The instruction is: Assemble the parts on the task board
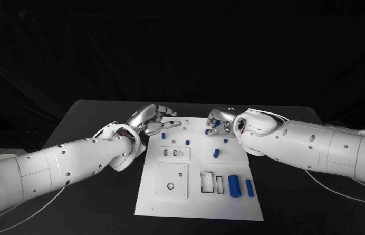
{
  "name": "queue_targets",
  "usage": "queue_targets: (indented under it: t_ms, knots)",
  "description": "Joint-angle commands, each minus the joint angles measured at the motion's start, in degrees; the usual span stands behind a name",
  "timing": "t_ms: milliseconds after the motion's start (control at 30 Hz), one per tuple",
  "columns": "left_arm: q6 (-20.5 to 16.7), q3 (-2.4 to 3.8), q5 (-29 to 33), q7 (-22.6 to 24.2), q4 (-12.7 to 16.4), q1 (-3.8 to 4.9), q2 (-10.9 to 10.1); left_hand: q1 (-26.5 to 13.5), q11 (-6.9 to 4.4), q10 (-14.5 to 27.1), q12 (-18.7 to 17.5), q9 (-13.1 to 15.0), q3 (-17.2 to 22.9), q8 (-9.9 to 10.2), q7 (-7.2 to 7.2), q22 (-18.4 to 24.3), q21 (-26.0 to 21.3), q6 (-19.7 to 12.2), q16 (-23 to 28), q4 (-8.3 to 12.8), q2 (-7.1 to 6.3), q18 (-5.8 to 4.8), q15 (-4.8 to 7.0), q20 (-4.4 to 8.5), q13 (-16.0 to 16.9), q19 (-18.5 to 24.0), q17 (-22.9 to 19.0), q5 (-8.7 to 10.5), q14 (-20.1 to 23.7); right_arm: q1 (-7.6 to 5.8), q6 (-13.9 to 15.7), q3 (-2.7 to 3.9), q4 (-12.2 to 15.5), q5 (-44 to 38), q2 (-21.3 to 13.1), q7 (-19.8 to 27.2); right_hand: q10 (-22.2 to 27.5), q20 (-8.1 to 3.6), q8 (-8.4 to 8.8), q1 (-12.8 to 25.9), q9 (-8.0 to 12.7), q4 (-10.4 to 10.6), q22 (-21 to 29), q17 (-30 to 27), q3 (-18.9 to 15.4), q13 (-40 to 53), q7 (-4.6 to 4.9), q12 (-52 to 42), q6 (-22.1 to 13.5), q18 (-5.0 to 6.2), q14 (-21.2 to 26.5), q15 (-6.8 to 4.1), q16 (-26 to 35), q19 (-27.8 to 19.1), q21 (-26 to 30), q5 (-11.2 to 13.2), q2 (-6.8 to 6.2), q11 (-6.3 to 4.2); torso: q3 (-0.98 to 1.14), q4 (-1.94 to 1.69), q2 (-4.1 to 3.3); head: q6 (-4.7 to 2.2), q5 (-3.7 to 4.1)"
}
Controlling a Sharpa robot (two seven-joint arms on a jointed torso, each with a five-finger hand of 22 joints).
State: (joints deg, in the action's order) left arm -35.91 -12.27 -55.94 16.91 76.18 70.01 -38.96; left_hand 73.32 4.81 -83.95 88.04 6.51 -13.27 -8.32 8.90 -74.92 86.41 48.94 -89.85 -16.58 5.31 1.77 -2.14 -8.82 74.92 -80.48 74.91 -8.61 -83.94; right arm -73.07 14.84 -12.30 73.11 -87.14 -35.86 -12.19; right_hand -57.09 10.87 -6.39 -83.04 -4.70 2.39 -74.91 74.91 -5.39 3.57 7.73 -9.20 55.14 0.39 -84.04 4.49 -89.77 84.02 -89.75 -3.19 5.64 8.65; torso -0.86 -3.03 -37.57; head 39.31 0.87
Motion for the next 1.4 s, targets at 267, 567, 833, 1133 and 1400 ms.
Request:
queue_targets:
  t_ms: [267, 567, 833, 1133, 1400]
  knots:
    - [-0.6, 0.03, -0.3, 0.0, -0.1, 0.03, 0.0, 1.0, 0.12, -3.0, -0.2, 0.0, -0.4, -0.1, -0.01, -7.2, -0.4, -0.2, -0.1, 0.0, 0.12, 0.40, -0.32, -0.08, 9.9, 0.2, 15.1, -0.46, -6.1, 0.49, -2.8, 0.03, -1.1, -0.9, 1.4, -1.8, -0.6, 0.39, 0.59, -1.0, 0.2, -0.3, -15.1, 15.1, 0.8, 0.0, 0.07, 0.7, 0.6, -0.39, -6.0, 0.37, -0.2, 6.0, -0.3, 0.1, 0.27, -0.37, -0.01, 0.17, 0.05, 0.15, 0.26]
    - [-0.5, 0.02, -0.3, 0.1, -0.3, 0.02, 0.1, 1.1, 0.16, -3.0, -0.3, 0.0, -0.5, 0.0, 0.04, -7.1, -0.5, -0.5, -0.1, 0.0, 0.19, 0.42, -0.34, -0.10, 9.8, 0.4, 15.1, -0.51, -6.1, 0.79, -4.4, 0.05, -1.9, -0.9, 2.4, -2.8, -2.4, -0.34, 1.39, -1.3, 0.5, -0.3, -15.1, 15.1, 1.6, 0.0, 0.09, 1.5, 1.0, -0.39, -6.0, -0.55, -0.2, 6.0, -0.3, 0.0, 0.65, -1.38, -0.05, -0.03, 0.08, 0.18, 0.54]
    - [-0.5, 0.01, -0.3, 0.1, -0.3, 0.01, 0.1, 1.2, 0.13, -2.9, -0.4, 0.1, -0.6, -0.3, -0.02, -6.9, -0.6, -0.2, -0.1, -0.1, 0.38, 0.48, -0.35, -0.13, 9.6, 0.6, 15.1, -0.57, -6.1, 0.90, -5.6, 0.07, -2.2, -1.1, 2.8, -3.7, -3.8, -0.98, 1.88, -1.8, 0.6, -0.5, -15.1, 15.1, 2.5, 0.0, 0.20, 2.2, 1.3, -0.39, -6.0, -1.21, -0.2, 6.0, -0.3, -0.1, 0.93, -2.08, -0.03, -0.02, 0.06, 0.33, 0.81]
    - [-0.5, 0.00, -0.3, 0.1, -0.3, 0.01, 0.0, 1.3, 0.11, -2.9, -0.4, 0.2, -0.6, -0.5, -0.05, -6.9, -0.7, 0.0, -0.1, -0.1, 0.44, 0.49, -0.34, -0.14, 9.6, 0.6, 15.1, -0.58, -6.1, 0.96, -5.4, 0.09, -2.2, -1.4, 3.0, -4.9, -4.9, -1.48, 2.41, -1.9, 0.8, -0.3, -15.1, 15.1, 2.9, -0.1, 0.36, 2.7, 1.0, -0.39, -6.0, -1.67, -0.2, 6.0, -0.3, -0.2, 0.92, -2.47, 0.01, 0.00, 0.07, 0.45, 0.49]
    - [-0.5, -0.01, -0.3, 0.1, -0.3, 0.01, 0.0, 1.3, 0.07, -2.9, -0.4, 0.3, -0.7, -0.7, -0.10, -7.1, -0.6, 0.2, -0.1, -0.1, 0.50, 0.45, -0.32, -0.14, 9.7, 0.4, 15.1, -0.60, -6.1, 1.06, -4.7, 0.10, -2.0, -1.6, 2.9, -5.4, -5.4, -1.59, 2.93, -1.7, 1.0, -0.2, -15.1, 15.1, 3.1, -0.1, 0.67, 3.6, -0.6, -0.39, -6.0, -1.62, -0.2, 6.0, -0.3, -0.1, 0.15, -2.32, 0.01, 0.04, 0.04, 0.44, 0.53]
